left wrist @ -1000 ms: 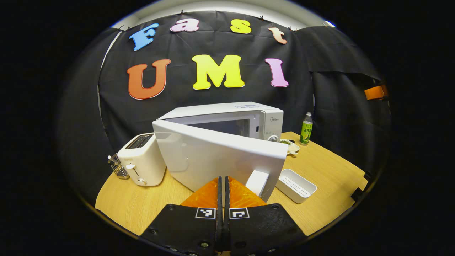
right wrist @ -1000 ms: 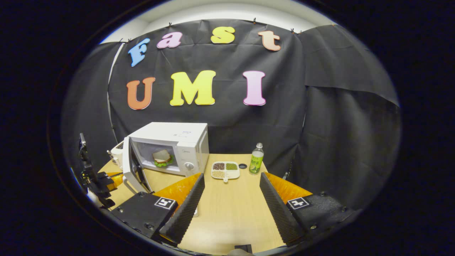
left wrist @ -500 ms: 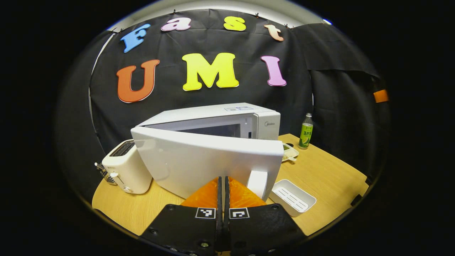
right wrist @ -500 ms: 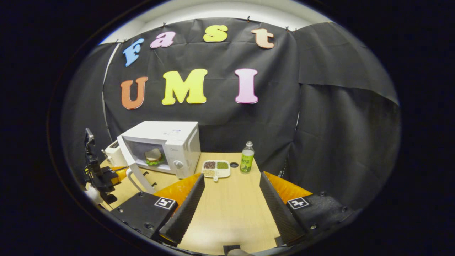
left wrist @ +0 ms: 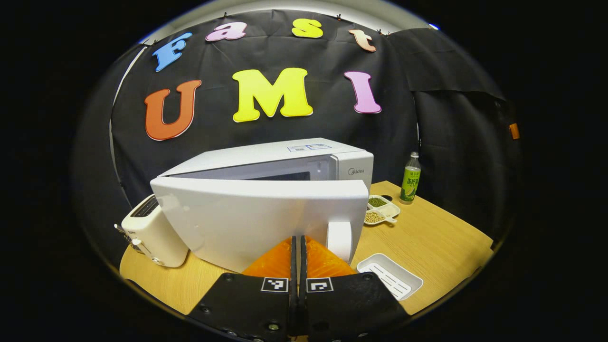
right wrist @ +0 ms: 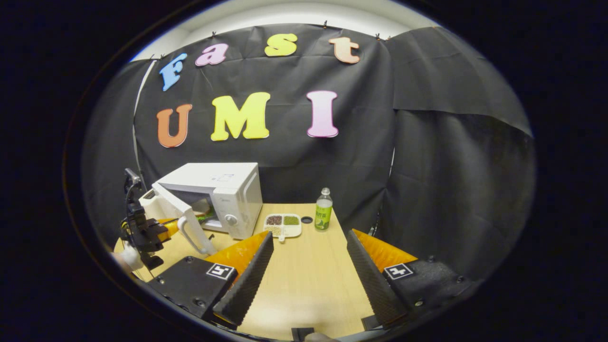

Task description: Open the microwave oven with the left hand, put the food in, and close the microwave oven.

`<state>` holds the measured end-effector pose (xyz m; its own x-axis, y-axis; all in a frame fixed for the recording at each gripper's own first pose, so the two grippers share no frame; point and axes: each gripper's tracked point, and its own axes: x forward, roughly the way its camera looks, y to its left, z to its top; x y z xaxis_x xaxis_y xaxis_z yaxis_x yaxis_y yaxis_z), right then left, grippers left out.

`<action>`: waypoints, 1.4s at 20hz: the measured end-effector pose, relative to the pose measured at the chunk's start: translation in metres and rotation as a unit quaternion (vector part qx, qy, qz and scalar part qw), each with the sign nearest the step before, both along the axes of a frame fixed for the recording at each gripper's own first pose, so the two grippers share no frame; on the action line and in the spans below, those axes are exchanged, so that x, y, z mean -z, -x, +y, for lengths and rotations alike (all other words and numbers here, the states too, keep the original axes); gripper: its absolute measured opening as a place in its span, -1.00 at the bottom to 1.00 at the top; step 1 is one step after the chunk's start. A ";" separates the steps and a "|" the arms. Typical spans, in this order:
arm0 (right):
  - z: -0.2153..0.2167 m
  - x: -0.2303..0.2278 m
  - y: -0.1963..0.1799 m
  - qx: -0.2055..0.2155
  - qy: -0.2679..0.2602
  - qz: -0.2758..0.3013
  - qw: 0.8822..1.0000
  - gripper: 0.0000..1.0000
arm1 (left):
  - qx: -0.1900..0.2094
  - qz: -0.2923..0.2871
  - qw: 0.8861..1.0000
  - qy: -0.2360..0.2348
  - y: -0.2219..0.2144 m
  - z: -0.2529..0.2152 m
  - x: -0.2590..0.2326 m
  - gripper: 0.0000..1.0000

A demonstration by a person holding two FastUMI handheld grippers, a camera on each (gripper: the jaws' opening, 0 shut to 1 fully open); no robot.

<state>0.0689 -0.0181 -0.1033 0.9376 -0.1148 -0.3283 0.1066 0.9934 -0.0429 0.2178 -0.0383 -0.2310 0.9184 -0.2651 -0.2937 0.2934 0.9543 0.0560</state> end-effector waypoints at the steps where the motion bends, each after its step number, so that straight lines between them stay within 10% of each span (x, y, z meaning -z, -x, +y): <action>1: 0.000 0.002 0.000 0.001 -0.001 0.002 1.000 0.99 | 0.000 0.003 1.000 0.000 -0.005 -0.003 0.002 -1.00; 25: -0.019 0.013 -0.001 0.023 -0.007 0.020 1.000 0.99 | -0.021 0.012 1.000 0.020 -0.083 -0.033 0.005 -0.80; 27: -0.013 0.013 -0.003 0.017 -0.005 0.021 1.000 0.99 | -0.026 0.028 0.999 0.033 -0.085 -0.037 0.007 -1.00; 28: -0.010 0.012 -0.004 0.013 -0.001 0.021 1.000 0.99 | -0.028 0.023 0.999 0.028 -0.080 -0.035 0.003 -0.78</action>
<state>0.0725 -0.0281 -0.1155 0.9197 -0.1385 -0.3674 0.1312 0.9903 -0.0450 0.2977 -0.0733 -0.2339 0.9178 -0.2315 -0.3226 0.2414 0.9704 -0.0098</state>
